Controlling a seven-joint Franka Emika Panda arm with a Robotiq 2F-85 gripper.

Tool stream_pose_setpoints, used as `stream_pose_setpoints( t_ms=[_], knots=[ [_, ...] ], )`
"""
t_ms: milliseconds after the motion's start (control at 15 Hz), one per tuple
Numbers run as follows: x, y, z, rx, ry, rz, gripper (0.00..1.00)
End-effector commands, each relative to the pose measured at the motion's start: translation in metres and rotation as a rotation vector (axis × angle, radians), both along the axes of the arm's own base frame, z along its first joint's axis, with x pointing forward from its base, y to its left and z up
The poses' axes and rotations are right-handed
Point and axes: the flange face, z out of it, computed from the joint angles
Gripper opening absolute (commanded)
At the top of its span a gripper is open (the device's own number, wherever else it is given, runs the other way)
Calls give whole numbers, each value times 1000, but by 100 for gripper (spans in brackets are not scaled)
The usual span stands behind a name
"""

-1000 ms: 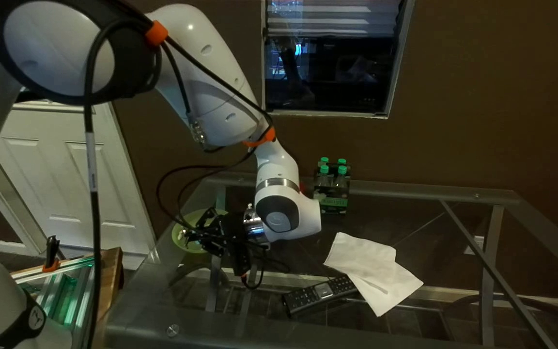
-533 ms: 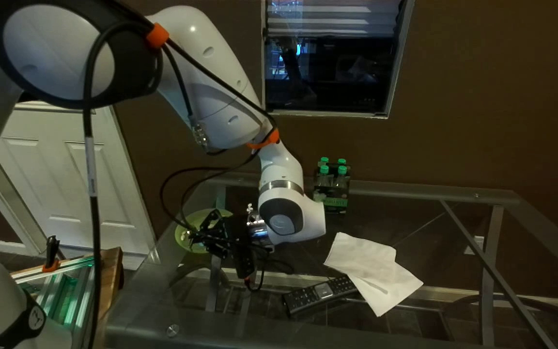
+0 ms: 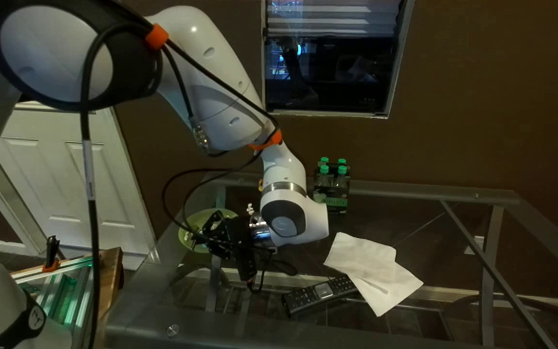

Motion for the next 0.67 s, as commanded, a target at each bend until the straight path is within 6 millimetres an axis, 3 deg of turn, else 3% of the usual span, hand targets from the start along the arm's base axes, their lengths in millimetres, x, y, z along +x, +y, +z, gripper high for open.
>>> stream_pose_setpoints(
  t_ms=[0, 600],
  knots=[
    [7, -11, -21, 37, -40, -52, 2],
    [15, -23, -17, 114, -75, -137, 2]
  ],
)
